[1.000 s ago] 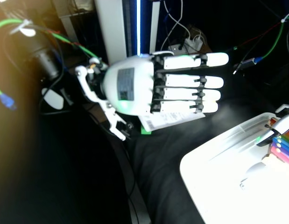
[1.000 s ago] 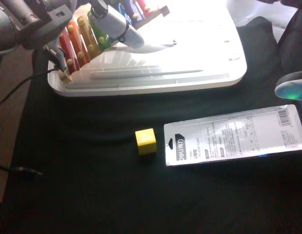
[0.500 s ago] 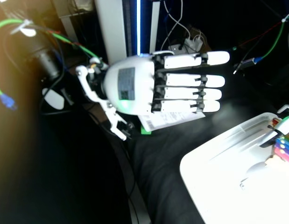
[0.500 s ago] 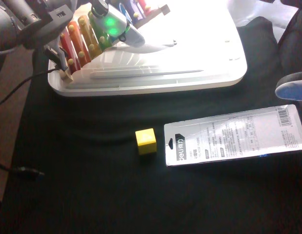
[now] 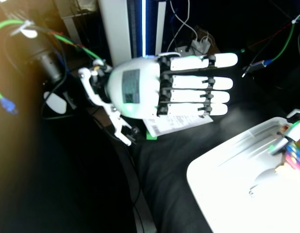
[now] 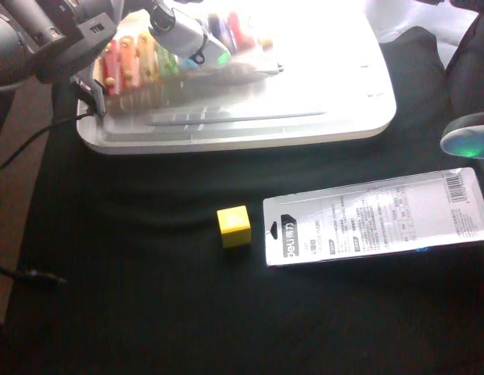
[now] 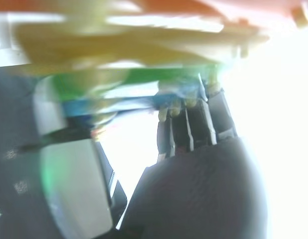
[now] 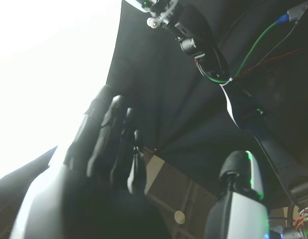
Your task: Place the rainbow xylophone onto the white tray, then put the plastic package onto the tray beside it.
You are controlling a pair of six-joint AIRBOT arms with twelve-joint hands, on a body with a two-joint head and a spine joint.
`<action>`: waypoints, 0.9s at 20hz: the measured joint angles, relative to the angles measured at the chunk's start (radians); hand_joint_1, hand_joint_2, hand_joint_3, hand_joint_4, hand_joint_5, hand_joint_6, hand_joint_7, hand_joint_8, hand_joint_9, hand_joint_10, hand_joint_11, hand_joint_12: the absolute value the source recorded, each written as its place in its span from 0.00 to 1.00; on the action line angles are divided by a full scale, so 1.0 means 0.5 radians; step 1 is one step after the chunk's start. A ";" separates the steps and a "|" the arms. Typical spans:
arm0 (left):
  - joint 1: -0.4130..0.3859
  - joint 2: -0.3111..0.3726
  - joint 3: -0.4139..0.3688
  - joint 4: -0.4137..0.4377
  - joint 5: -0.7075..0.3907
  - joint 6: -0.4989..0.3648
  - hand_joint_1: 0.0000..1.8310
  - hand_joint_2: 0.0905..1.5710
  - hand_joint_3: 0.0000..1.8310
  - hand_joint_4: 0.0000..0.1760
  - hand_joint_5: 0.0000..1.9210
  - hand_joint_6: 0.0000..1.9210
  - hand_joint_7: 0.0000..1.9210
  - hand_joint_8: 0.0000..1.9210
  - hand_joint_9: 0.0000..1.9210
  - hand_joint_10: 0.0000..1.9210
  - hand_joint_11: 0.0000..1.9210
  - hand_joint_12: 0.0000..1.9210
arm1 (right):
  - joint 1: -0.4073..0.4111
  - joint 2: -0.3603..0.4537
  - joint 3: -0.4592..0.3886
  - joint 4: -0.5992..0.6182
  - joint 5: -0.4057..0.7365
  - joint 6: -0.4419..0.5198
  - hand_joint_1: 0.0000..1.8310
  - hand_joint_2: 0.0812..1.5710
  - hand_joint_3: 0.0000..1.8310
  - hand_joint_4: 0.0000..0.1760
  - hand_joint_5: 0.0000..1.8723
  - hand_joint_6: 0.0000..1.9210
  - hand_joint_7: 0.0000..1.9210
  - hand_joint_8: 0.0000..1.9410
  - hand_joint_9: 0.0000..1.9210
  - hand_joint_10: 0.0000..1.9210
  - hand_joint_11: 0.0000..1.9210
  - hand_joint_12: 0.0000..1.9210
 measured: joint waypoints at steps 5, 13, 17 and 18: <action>0.000 -0.021 0.015 0.008 0.001 -0.001 0.55 0.55 0.00 0.03 0.12 0.00 0.19 0.00 0.19 0.00 0.13 0.04 | 0.000 0.000 0.008 0.000 0.002 0.000 0.49 0.49 0.00 0.44 0.15 0.00 0.25 0.00 0.25 0.00 0.19 0.15; -0.019 0.122 -0.161 0.029 -0.042 -0.021 0.53 0.55 0.00 0.31 0.07 0.00 0.14 0.00 0.13 0.00 0.10 0.02 | 0.000 0.000 0.007 -0.002 0.002 0.030 0.49 0.48 0.00 0.50 0.14 0.00 0.24 0.00 0.25 0.00 0.19 0.16; -0.077 0.318 -0.404 0.132 -0.125 -0.021 0.51 0.54 0.00 0.57 0.05 0.00 0.11 0.00 0.10 0.00 0.10 0.02 | 0.000 0.060 -0.022 -0.050 -0.022 0.042 0.47 0.49 0.00 0.61 0.11 0.00 0.19 0.00 0.20 0.00 0.11 0.24; -0.087 0.372 -0.468 0.146 -0.143 -0.015 0.49 0.55 0.00 0.45 0.02 0.00 0.10 0.00 0.10 0.00 0.10 0.02 | 0.000 0.072 -0.023 -0.053 -0.041 0.042 0.46 0.50 0.01 0.45 0.09 0.00 0.16 0.00 0.18 0.00 0.10 0.24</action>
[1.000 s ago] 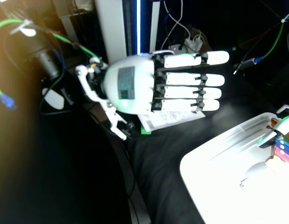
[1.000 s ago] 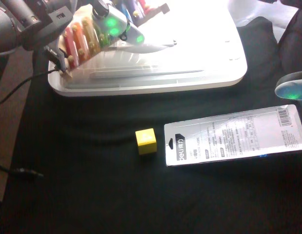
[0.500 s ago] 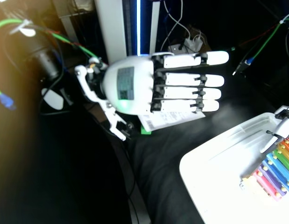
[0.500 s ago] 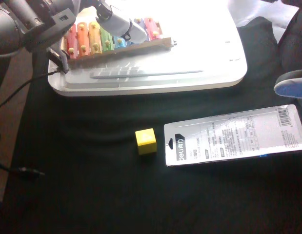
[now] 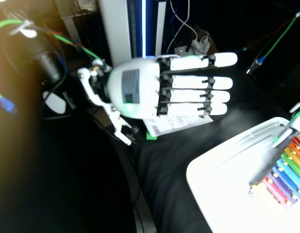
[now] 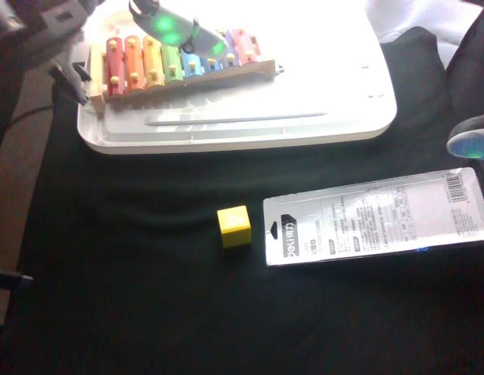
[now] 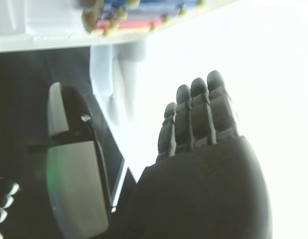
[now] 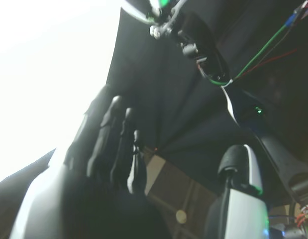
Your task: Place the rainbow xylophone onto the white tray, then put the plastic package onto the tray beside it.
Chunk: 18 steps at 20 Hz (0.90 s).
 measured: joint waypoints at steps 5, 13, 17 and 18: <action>-0.098 0.281 -0.349 0.195 0.050 0.212 0.48 0.47 0.00 0.35 0.01 0.00 0.08 0.00 0.06 0.00 0.05 0.01 | 0.000 0.048 0.005 -0.085 -0.208 0.002 0.36 0.50 0.00 0.50 0.04 0.00 0.13 0.00 0.14 0.00 0.01 0.46; -0.227 0.557 -0.807 0.594 0.295 0.524 0.35 0.44 0.00 0.18 0.06 0.00 0.11 0.00 0.11 0.00 0.07 0.05 | 0.051 0.085 0.108 -0.399 -0.549 0.217 0.34 0.42 0.00 0.73 0.00 0.00 0.06 0.00 0.07 0.00 0.00 0.38; -0.243 0.707 -1.005 0.846 0.348 0.525 0.44 0.47 0.00 0.01 0.04 0.01 0.08 0.00 0.07 0.00 0.00 0.15 | 0.080 0.061 0.150 -0.564 -0.740 0.301 0.36 0.39 0.00 0.65 0.00 0.00 0.01 0.00 0.06 0.00 0.00 0.41; -0.243 0.710 -1.008 0.856 0.355 0.524 0.44 0.47 0.00 0.01 0.04 0.01 0.08 0.00 0.07 0.00 0.00 0.15 | 0.080 0.060 0.150 -0.578 -0.744 0.305 0.36 0.39 0.00 0.65 0.00 0.00 0.01 0.00 0.06 0.00 0.00 0.41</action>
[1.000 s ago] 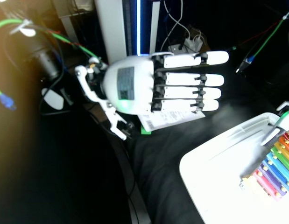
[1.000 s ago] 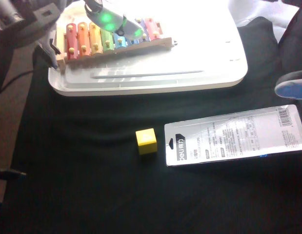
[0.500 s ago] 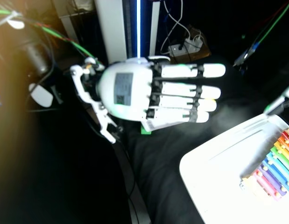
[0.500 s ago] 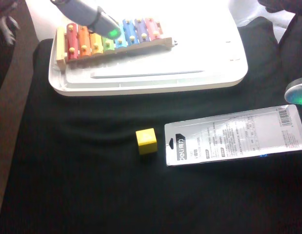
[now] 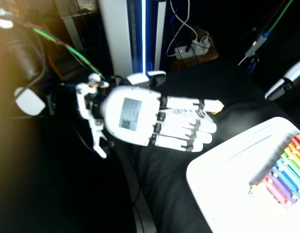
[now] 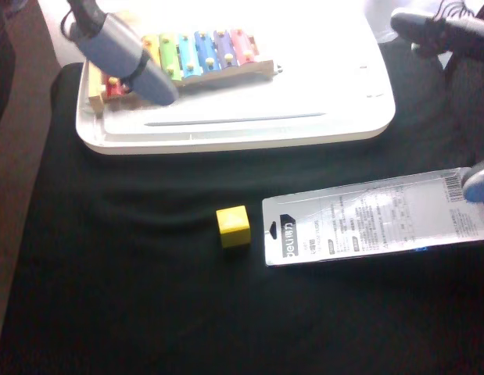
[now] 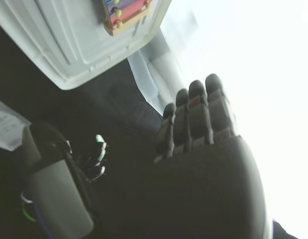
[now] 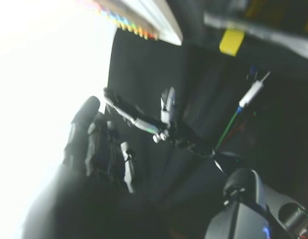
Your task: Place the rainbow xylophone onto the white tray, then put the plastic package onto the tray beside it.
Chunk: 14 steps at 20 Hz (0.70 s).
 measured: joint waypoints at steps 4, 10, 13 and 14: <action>0.000 0.092 -0.122 0.126 0.053 0.000 0.47 0.46 0.00 0.02 0.04 0.01 0.08 0.00 0.07 0.00 0.00 0.28 | 0.002 -0.040 0.010 -0.175 -0.091 0.082 0.35 0.38 0.00 0.63 0.00 0.00 0.01 0.00 0.04 0.00 0.00 0.35; 0.017 0.175 -0.226 0.154 0.044 0.000 0.48 0.44 0.00 0.09 0.03 0.00 0.10 0.00 0.06 0.01 0.00 0.08 | 0.202 -0.082 0.023 -0.652 -0.306 0.215 0.26 0.37 0.00 0.86 0.00 0.00 0.01 0.00 0.02 0.01 0.04 0.11; 0.056 0.196 -0.239 0.153 0.039 -0.002 0.43 0.41 0.00 0.67 0.02 0.00 0.06 0.00 0.06 0.00 0.02 0.15 | 0.308 -0.134 0.021 -0.809 -0.352 0.274 0.31 0.37 0.00 0.57 0.00 0.00 0.00 0.00 0.00 0.00 0.00 0.17; 0.062 0.196 -0.239 0.154 0.052 -0.002 0.42 0.41 0.00 0.73 0.02 0.00 0.06 0.00 0.06 0.00 0.00 0.23 | 0.311 -0.148 0.021 -0.853 -0.365 0.284 0.30 0.37 0.00 0.52 0.00 0.00 0.00 0.00 0.00 0.00 0.00 0.25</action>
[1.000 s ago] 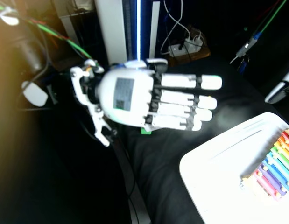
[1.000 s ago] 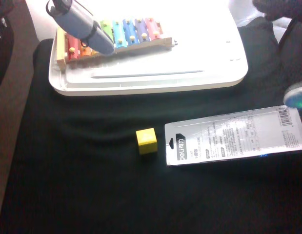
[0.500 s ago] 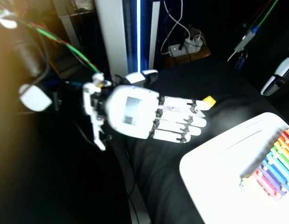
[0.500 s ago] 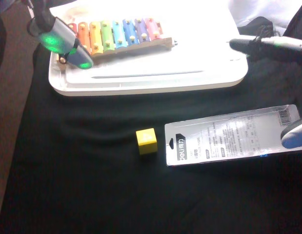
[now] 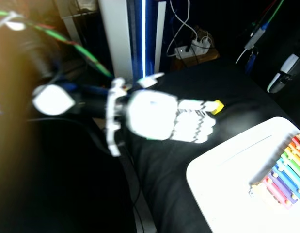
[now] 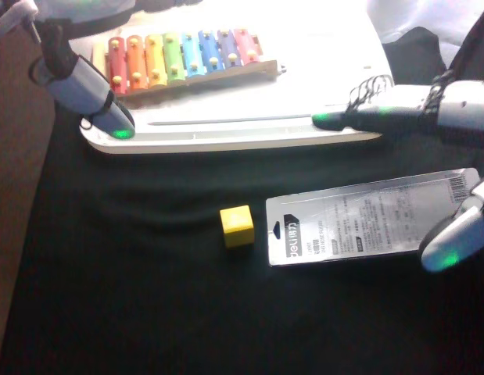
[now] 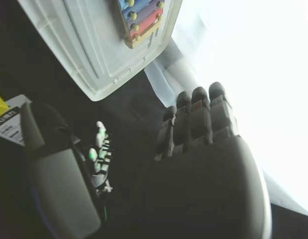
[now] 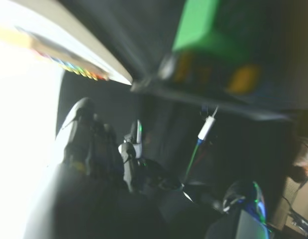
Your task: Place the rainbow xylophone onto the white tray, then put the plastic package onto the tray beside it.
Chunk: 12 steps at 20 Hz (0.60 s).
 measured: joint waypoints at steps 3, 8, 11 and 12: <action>0.000 0.011 -0.007 -0.001 0.005 0.001 0.41 0.42 0.00 0.81 0.00 0.00 0.07 0.00 0.06 0.00 0.00 0.22 | 0.000 -0.015 0.026 -0.155 -0.033 0.089 0.32 0.39 0.00 0.60 0.00 0.00 0.01 0.00 0.02 0.01 0.00 0.32; 0.050 0.010 -0.012 -0.014 -0.023 0.000 0.38 0.42 0.00 0.55 0.00 0.00 0.07 0.00 0.07 0.00 0.00 0.24 | 0.039 -0.027 0.043 -0.302 -0.113 0.150 0.29 0.39 0.00 0.54 0.00 0.00 0.01 0.00 0.03 0.00 0.00 0.35; 0.074 0.011 -0.012 -0.034 -0.019 0.001 0.35 0.43 0.00 0.52 0.00 0.00 0.08 0.00 0.07 0.00 0.00 0.25 | 0.060 -0.027 0.043 -0.348 -0.122 0.172 0.28 0.39 0.00 0.58 0.00 0.00 0.02 0.00 0.04 0.01 0.00 0.36; 0.079 0.011 -0.012 -0.035 -0.018 0.001 0.35 0.43 0.00 0.48 0.00 0.00 0.07 0.00 0.07 0.00 0.00 0.24 | 0.060 -0.027 0.043 -0.366 -0.127 0.174 0.28 0.39 0.00 0.56 0.00 0.00 0.02 0.00 0.04 0.00 0.00 0.35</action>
